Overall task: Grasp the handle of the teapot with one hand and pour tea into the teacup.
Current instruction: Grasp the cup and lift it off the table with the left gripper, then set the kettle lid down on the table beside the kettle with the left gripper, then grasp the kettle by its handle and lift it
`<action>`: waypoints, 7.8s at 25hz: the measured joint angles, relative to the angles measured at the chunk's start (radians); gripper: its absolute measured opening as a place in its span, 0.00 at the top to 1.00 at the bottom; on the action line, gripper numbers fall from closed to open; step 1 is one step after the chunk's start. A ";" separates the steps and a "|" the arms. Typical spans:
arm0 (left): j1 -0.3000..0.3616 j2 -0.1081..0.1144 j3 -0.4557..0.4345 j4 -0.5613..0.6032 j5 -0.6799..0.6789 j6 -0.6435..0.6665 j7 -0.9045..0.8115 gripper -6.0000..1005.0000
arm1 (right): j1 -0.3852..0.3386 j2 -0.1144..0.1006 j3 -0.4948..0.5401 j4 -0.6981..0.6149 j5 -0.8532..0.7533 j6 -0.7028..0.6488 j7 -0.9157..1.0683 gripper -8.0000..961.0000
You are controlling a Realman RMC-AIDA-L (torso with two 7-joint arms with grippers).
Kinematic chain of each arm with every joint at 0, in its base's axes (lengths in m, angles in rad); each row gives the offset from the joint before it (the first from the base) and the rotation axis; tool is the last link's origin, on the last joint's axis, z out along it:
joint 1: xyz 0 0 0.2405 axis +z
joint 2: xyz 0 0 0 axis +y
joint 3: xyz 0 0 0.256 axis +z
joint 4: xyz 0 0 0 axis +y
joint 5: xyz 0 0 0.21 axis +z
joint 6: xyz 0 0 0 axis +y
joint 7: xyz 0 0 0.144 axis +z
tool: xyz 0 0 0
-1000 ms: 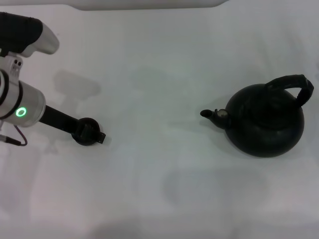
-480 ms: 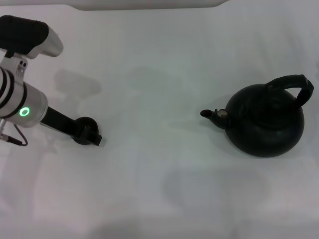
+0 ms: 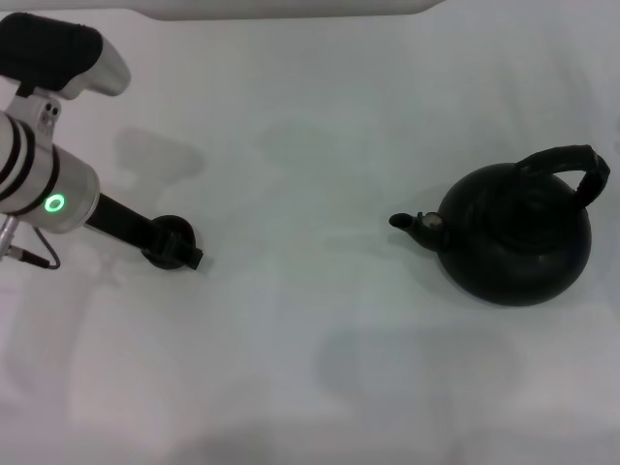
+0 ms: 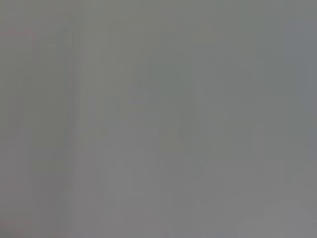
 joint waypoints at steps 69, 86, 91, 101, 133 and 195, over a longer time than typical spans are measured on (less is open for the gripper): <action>-0.636 -0.015 0.404 -0.576 -0.402 0.235 0.123 0.30 | 0.020 0.002 -0.009 0.001 -0.008 -0.011 0.006 0.09; -0.611 -0.015 0.446 -0.599 -0.406 0.262 0.108 0.29 | 0.020 0.002 -0.009 0.007 -0.008 -0.022 0.005 0.09; -0.608 -0.014 0.446 -0.596 -0.407 0.261 0.105 0.29 | 0.020 0.002 -0.009 0.012 -0.008 -0.023 0.005 0.09; -0.606 -0.012 0.445 -0.591 -0.408 0.255 0.106 0.21 | 0.020 0.002 -0.009 0.018 -0.008 -0.023 0.005 0.09; 0.161 -0.001 0.063 0.093 -0.536 0.382 0.621 0.15 | -0.121 -0.011 -0.206 -0.273 -0.031 0.018 0.192 0.09; 0.312 -0.002 -0.193 -0.783 -1.717 0.014 1.910 0.15 | -0.208 -0.001 -0.363 -0.951 -0.787 0.015 1.054 0.36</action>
